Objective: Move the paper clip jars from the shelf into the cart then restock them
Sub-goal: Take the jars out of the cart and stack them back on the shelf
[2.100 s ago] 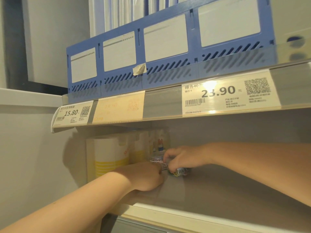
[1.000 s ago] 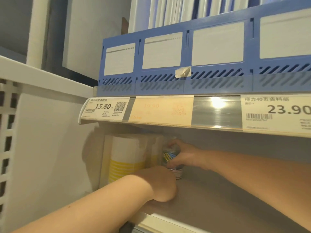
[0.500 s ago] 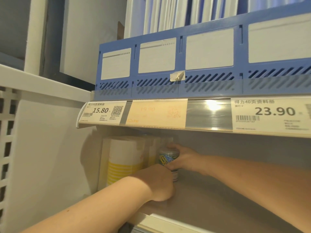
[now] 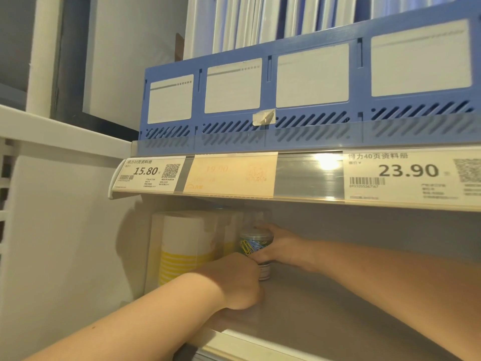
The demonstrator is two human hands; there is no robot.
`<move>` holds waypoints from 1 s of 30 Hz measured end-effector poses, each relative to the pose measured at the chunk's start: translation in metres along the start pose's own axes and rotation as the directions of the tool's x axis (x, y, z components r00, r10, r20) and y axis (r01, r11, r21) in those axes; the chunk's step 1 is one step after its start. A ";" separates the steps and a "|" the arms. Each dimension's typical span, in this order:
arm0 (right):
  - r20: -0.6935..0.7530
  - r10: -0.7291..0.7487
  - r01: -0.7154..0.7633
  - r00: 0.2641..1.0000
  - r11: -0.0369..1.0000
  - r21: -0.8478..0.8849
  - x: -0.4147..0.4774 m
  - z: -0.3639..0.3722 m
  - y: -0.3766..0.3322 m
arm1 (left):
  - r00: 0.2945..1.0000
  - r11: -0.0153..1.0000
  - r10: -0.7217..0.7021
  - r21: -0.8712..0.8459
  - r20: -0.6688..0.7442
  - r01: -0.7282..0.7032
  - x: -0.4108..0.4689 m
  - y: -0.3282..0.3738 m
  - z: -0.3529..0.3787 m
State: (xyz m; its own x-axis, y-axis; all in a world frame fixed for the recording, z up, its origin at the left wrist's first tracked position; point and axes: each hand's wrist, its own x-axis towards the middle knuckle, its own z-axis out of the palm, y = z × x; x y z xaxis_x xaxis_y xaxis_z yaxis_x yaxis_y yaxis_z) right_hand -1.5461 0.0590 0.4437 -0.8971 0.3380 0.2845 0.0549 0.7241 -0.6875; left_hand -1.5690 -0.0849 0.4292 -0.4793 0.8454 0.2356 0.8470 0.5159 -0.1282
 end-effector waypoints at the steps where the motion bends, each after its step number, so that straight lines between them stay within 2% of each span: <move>1: -0.003 0.003 -0.003 1.000 1.000 -0.013 -0.001 0.000 -0.001 | 1.000 1.000 0.002 0.001 0.005 -0.002 0.000 0.000 0.000; 7: 0.075 0.015 -0.011 0.997 0.998 -0.056 -0.017 -0.022 -0.027 | 1.000 1.000 0.015 -0.015 -0.005 -0.015 -0.002 0.000 -0.004; 11: -0.006 -0.002 0.001 1.000 0.987 -0.160 -0.041 -0.041 -0.033 | 0.993 0.995 0.057 -0.071 -0.104 -0.064 -0.011 0.004 -0.017; 15: -0.011 -0.040 0.036 0.999 0.976 -0.214 -0.081 -0.048 -0.037 | 0.985 0.992 0.049 -0.110 -0.165 -0.068 -0.028 0.022 -0.034; 17: 0.004 -0.058 0.056 0.998 0.937 -0.346 -0.108 -0.053 -0.049 | 0.987 0.991 0.040 -0.124 -0.153 -0.060 -0.038 0.041 -0.044; 19: 0.020 -0.025 0.031 0.999 0.894 -0.446 -0.128 -0.055 -0.064 | 0.987 0.975 0.035 -0.210 -0.156 -0.068 -0.050 0.060 -0.050; 22: -0.064 0.013 -0.048 0.998 0.814 -0.579 -0.167 -0.056 -0.080 | 0.967 0.927 0.061 -0.345 -0.245 -0.146 -0.072 0.082 -0.058; 23: -0.093 0.033 -0.080 0.995 0.821 -0.565 -0.186 -0.059 -0.082 | 0.955 0.922 0.079 -0.344 -0.287 -0.179 -0.080 0.089 -0.061; 26: -0.242 0.021 -0.089 0.970 0.957 -0.275 -0.249 -0.070 -0.081 | 0.911 0.855 0.178 -0.400 -0.372 -0.331 -0.102 0.113 -0.067; 30: -0.329 0.053 -0.128 0.943 0.969 -0.210 -0.337 -0.075 -0.092 | 0.830 0.733 0.348 -0.425 -0.436 -0.531 -0.148 0.151 -0.074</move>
State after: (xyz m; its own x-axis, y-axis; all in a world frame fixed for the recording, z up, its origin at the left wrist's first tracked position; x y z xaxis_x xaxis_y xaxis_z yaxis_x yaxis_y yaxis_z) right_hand -1.2162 -0.0769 0.4611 -0.6987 0.5548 0.4517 0.2596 0.7850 -0.5625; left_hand -1.3533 -0.1420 0.4468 -0.0024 0.8211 0.5707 0.9733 -0.1291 0.1899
